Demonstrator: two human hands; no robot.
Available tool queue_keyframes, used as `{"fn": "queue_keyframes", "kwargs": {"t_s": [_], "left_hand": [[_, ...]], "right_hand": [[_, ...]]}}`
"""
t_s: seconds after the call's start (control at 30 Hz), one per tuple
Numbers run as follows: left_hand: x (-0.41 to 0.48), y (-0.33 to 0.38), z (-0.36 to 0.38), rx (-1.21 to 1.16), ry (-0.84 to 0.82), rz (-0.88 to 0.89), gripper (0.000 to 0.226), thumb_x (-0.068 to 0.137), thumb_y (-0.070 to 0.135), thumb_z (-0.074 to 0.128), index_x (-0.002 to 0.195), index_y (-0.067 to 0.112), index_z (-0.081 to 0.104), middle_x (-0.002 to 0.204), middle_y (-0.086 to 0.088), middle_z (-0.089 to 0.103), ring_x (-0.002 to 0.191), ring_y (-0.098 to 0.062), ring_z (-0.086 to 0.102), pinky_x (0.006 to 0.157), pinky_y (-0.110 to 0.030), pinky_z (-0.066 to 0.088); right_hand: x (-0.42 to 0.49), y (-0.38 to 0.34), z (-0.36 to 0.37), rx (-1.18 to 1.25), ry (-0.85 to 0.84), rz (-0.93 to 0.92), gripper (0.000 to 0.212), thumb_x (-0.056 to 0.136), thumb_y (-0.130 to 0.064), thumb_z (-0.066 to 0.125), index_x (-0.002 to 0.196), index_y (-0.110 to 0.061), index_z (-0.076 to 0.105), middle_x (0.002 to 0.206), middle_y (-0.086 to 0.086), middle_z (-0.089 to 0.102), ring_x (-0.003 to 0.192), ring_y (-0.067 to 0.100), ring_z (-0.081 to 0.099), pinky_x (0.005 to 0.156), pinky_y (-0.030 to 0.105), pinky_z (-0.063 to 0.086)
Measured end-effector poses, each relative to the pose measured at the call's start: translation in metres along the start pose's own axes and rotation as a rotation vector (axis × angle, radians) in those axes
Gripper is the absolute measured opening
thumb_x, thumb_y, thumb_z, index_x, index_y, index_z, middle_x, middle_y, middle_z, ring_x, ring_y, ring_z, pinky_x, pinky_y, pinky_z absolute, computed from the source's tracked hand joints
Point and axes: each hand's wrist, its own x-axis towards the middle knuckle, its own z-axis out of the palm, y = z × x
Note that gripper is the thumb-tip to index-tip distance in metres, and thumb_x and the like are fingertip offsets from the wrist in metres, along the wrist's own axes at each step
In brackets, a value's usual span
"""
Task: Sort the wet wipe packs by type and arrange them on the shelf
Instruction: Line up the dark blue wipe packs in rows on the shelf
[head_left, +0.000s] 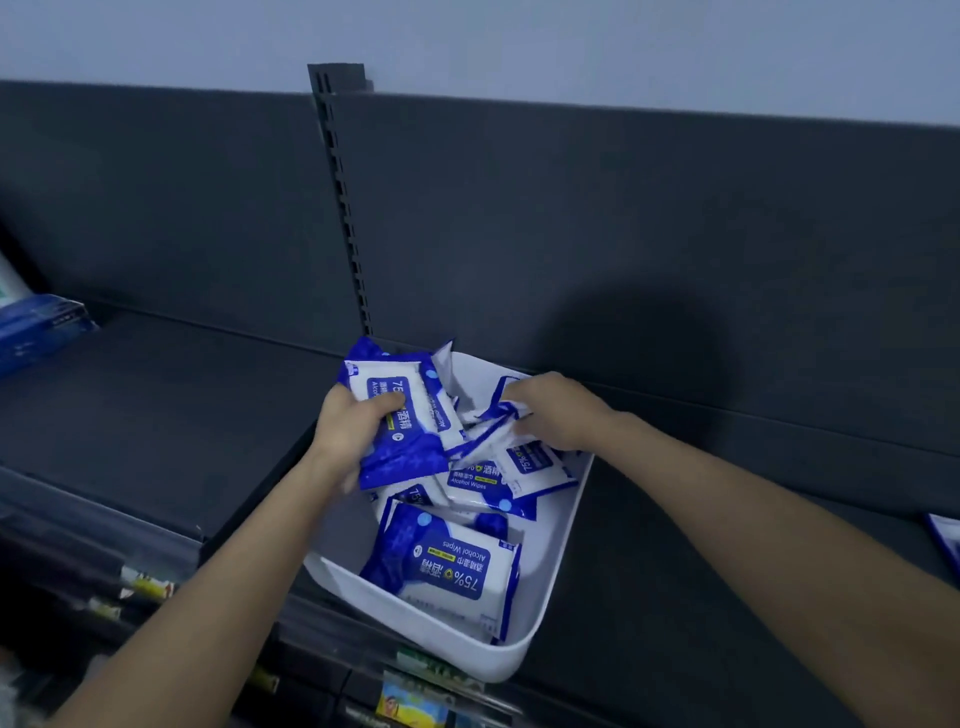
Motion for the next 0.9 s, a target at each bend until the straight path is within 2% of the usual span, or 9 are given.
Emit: {"fn": "queue_keyframes", "kwargs": {"t_s": [0.07,0.17,0.27,0.4,0.5,0.63,0.73,0.83,0.9], "left_hand": [[-0.004,0.003,-0.001,-0.11,0.051,-0.025,0.019,0.087,0.008,0.065,0.104,0.003,0.06,0.087,-0.014,0.071,0.065,-0.021,0.07,0.055,-0.033,0.059],[-0.011,0.009,0.003,-0.222,0.066,-0.013,0.023,0.087,0.011,0.065,0.109,0.006,0.06,0.085,-0.009,0.071,0.063,-0.018,0.071,0.059,-0.035,0.058],[-0.021,0.021,0.017,-0.305,0.045,0.01,0.026,0.087,0.012,0.066,0.112,0.007,0.061,0.087,-0.008,0.072,0.066,-0.017,0.072,0.057,-0.034,0.06],[-0.039,0.039,0.051,-0.356,-0.019,0.049,0.024,0.087,0.011,0.066,0.111,0.008,0.063,0.092,-0.01,0.073,0.071,-0.02,0.073,0.059,-0.036,0.06],[-0.059,0.043,0.088,-0.325,-0.105,0.059,0.021,0.087,0.01,0.065,0.108,0.008,0.064,0.09,-0.01,0.074,0.072,-0.022,0.073,0.06,-0.039,0.06],[-0.087,0.035,0.144,-0.205,-0.275,0.04,0.018,0.088,0.006,0.064,0.106,0.006,0.063,0.087,-0.01,0.074,0.069,-0.021,0.072,0.052,-0.033,0.057],[-0.098,0.018,0.182,-0.017,-0.387,0.022,0.028,0.085,0.005,0.066,0.113,0.005,0.061,0.093,-0.013,0.074,0.073,-0.023,0.073,0.055,-0.033,0.056],[-0.101,-0.006,0.213,0.202,-0.504,0.004,0.028,0.083,0.002,0.068,0.11,0.007,0.062,0.095,-0.013,0.074,0.079,-0.026,0.072,0.064,-0.036,0.059],[-0.1,-0.025,0.229,0.348,-0.583,0.001,0.027,0.08,-0.001,0.069,0.105,0.008,0.063,0.091,-0.012,0.074,0.077,-0.024,0.071,0.068,-0.036,0.059]], "right_hand": [[-0.007,0.002,-0.007,0.165,0.109,0.05,0.02,0.085,-0.012,0.059,0.069,-0.018,0.049,0.074,-0.002,0.053,0.074,0.021,0.053,0.06,0.03,0.039],[-0.019,0.011,-0.015,0.397,0.269,0.153,0.003,0.086,-0.011,0.062,0.083,-0.012,0.063,0.087,0.005,0.064,0.079,0.02,0.06,0.065,0.03,0.046],[-0.039,0.024,-0.026,0.654,0.374,0.264,0.003,0.087,-0.008,0.064,0.087,-0.007,0.067,0.087,0.008,0.068,0.077,0.018,0.063,0.063,0.028,0.048],[-0.081,0.047,-0.046,1.204,0.393,0.389,0.008,0.092,-0.009,0.061,0.099,-0.011,0.065,0.095,0.009,0.07,0.079,0.021,0.069,0.064,0.034,0.059],[-0.115,0.069,-0.055,1.383,0.455,0.418,0.012,0.093,-0.009,0.059,0.103,-0.013,0.065,0.098,0.009,0.072,0.082,0.022,0.07,0.065,0.035,0.059],[-0.162,0.102,-0.051,1.305,0.529,0.46,0.011,0.094,-0.01,0.058,0.101,-0.015,0.065,0.097,0.007,0.072,0.084,0.023,0.07,0.065,0.035,0.058],[-0.198,0.13,-0.036,1.2,0.587,0.494,0.011,0.094,-0.008,0.058,0.1,-0.013,0.065,0.097,0.007,0.072,0.082,0.021,0.07,0.065,0.033,0.057],[-0.227,0.16,-0.014,0.913,0.655,0.528,0.008,0.092,-0.008,0.059,0.093,-0.013,0.065,0.092,0.004,0.07,0.078,0.017,0.066,0.063,0.026,0.05],[-0.24,0.176,0.001,0.71,0.68,0.565,0.005,0.091,-0.009,0.058,0.092,-0.01,0.062,0.083,0.0,0.064,0.075,0.015,0.06,0.059,0.02,0.043]]}}
